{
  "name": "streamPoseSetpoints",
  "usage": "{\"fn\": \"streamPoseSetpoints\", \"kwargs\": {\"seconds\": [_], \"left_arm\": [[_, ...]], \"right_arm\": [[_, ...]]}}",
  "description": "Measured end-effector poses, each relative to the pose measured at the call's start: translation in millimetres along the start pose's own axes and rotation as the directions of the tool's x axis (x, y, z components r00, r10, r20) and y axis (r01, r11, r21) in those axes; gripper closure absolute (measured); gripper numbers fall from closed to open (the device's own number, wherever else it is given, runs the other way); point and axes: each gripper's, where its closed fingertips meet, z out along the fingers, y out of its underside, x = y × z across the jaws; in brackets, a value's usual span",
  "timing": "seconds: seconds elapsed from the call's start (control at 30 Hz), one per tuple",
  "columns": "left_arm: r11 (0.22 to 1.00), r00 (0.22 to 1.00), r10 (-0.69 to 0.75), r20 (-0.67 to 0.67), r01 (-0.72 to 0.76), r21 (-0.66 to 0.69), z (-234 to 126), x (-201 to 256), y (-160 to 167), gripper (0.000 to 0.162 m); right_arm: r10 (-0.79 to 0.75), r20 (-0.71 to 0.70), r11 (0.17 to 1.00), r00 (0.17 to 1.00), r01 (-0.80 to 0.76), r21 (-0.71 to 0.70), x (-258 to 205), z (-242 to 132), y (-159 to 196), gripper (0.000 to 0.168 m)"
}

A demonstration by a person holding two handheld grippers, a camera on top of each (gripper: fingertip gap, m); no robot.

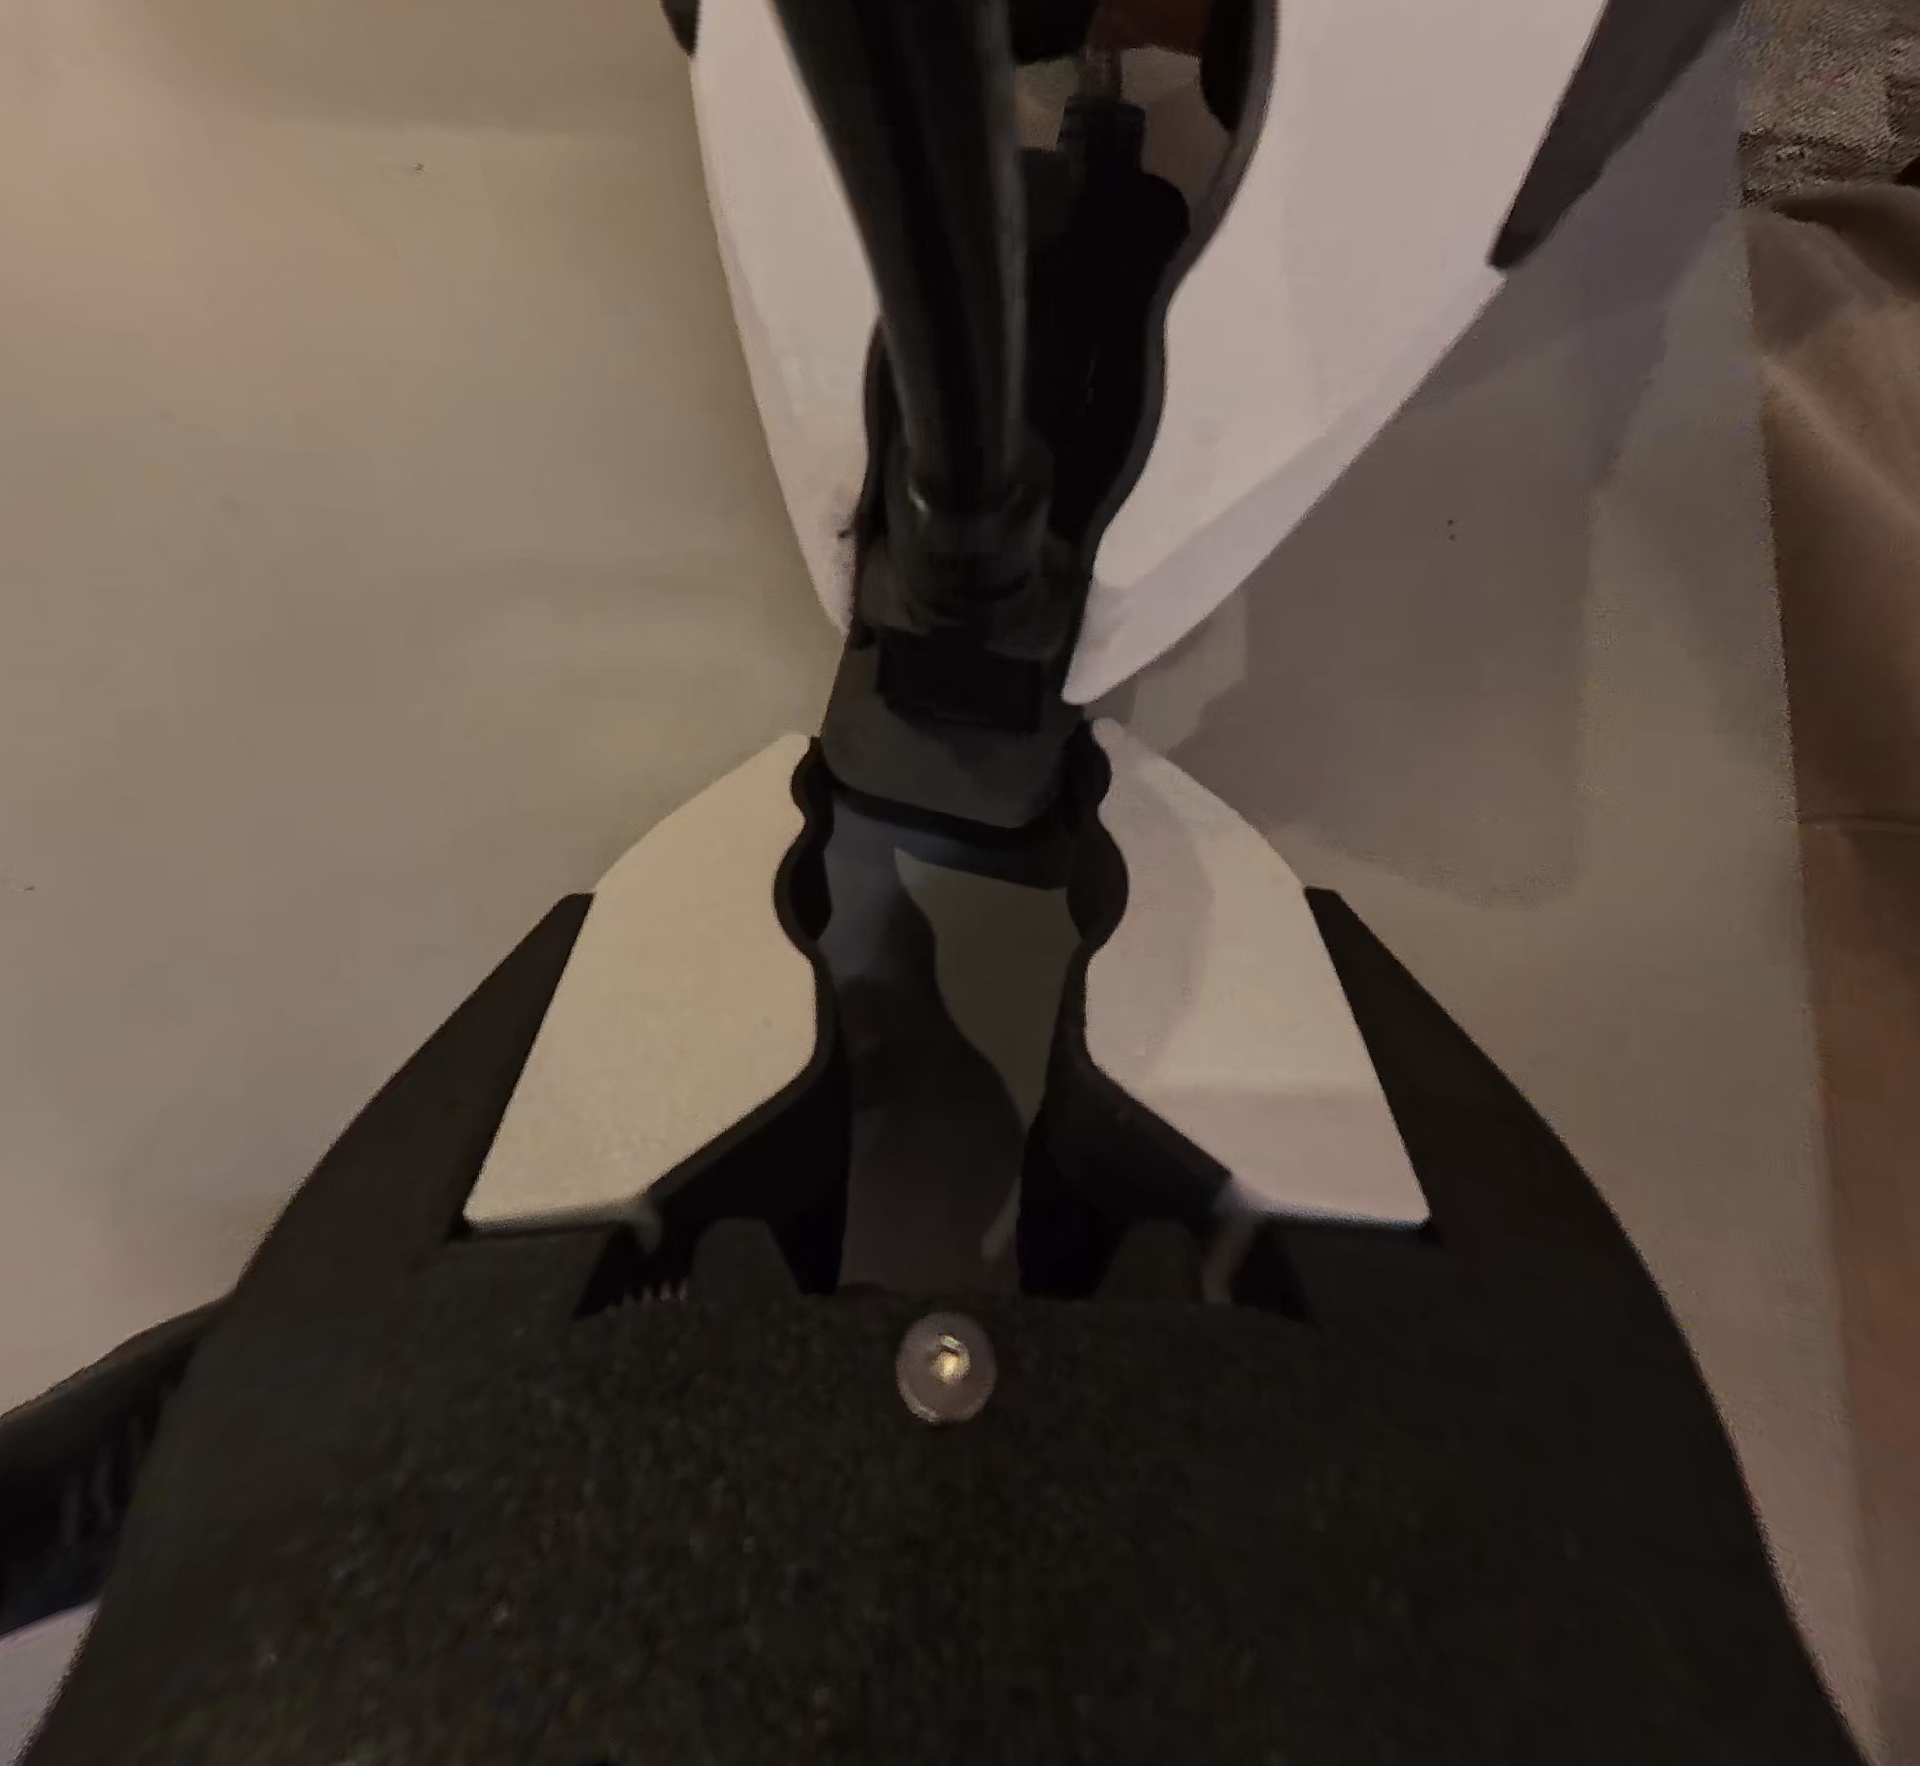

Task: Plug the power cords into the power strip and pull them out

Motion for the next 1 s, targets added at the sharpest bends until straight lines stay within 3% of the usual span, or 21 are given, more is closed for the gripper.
{"fn": "streamPoseSetpoints", "kwargs": {"seconds": [0.17,0.37,0.53,0.73,0.9,0.93,1.0], "left_arm": [[1.000,0.999,0.026,-0.028,-0.026,0.012,-2,2,0,0.118],[1.000,1.000,0.016,-0.010,-0.016,0.005,-3,3,2,0.118],[0.999,0.999,0.033,-0.031,-0.033,0.020,-4,6,2,0.118],[1.000,1.000,0.000,0.004,0.000,0.004,-4,1,2,0.120],[1.000,1.000,0.006,-0.010,-0.006,-0.008,-2,1,1,0.119],[1.000,1.000,-0.002,0.000,0.002,-0.009,-2,-1,1,0.120],[1.000,1.000,0.000,0.015,0.000,0.007,-4,-3,2,0.129]], "right_arm": [[-0.053,-0.093,0.999,0.994,0.053,0.003,-4,-3,2,0.144],[0.018,0.048,1.000,0.999,-0.019,0.016,-2,2,-3,0.145],[-0.172,-0.088,0.985,0.981,0.172,-0.004,-10,-6,3,0.144],[-0.061,-0.010,0.998,0.998,0.061,0.035,1,-6,3,0.145],[-0.366,-0.191,0.930,0.911,0.361,-0.061,-6,-8,1,0.145],[-0.342,-0.195,0.940,0.919,0.339,-0.050,-5,-7,1,0.145],[-0.141,-0.143,0.989,0.980,0.145,0.015,5,-8,0,0.145]]}}
